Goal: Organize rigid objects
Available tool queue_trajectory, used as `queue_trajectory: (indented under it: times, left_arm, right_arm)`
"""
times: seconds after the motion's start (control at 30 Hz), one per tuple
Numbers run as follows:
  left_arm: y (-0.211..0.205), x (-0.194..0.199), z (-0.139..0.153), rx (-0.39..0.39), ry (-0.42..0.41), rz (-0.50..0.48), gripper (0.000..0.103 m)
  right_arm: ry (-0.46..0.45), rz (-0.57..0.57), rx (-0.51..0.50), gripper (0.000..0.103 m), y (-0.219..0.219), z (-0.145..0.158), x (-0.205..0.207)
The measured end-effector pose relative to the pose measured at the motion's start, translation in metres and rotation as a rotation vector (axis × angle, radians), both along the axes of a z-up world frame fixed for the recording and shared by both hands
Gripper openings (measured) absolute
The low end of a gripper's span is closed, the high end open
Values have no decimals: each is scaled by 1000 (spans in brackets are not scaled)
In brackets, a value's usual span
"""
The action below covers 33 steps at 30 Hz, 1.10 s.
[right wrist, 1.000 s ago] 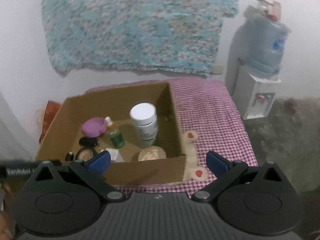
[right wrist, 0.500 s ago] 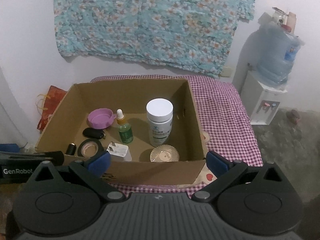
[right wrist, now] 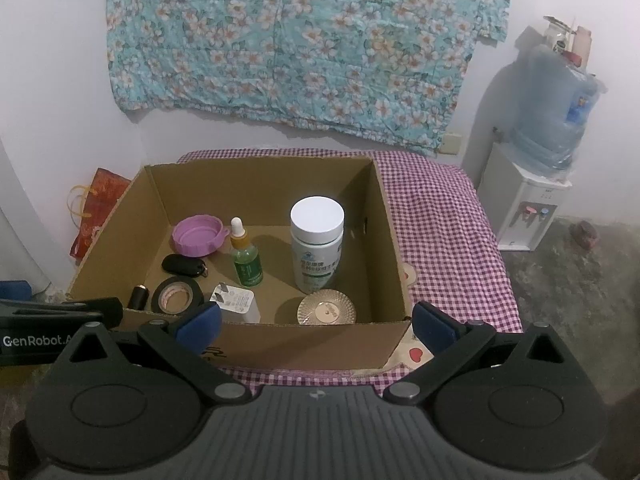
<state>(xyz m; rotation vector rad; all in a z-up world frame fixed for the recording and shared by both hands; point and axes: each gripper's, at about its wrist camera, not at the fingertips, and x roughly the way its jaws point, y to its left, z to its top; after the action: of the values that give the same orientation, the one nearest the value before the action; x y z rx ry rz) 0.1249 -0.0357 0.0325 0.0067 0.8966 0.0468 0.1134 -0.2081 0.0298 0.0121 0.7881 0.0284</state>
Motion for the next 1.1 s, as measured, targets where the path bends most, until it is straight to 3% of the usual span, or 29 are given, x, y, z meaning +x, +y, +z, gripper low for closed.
queue_trajectory:
  times: [1.1]
  left_arm:
    - [8,0,0,-1,3,6,102]
  right_arm:
    - [4,19,-11,103,1,2,5]
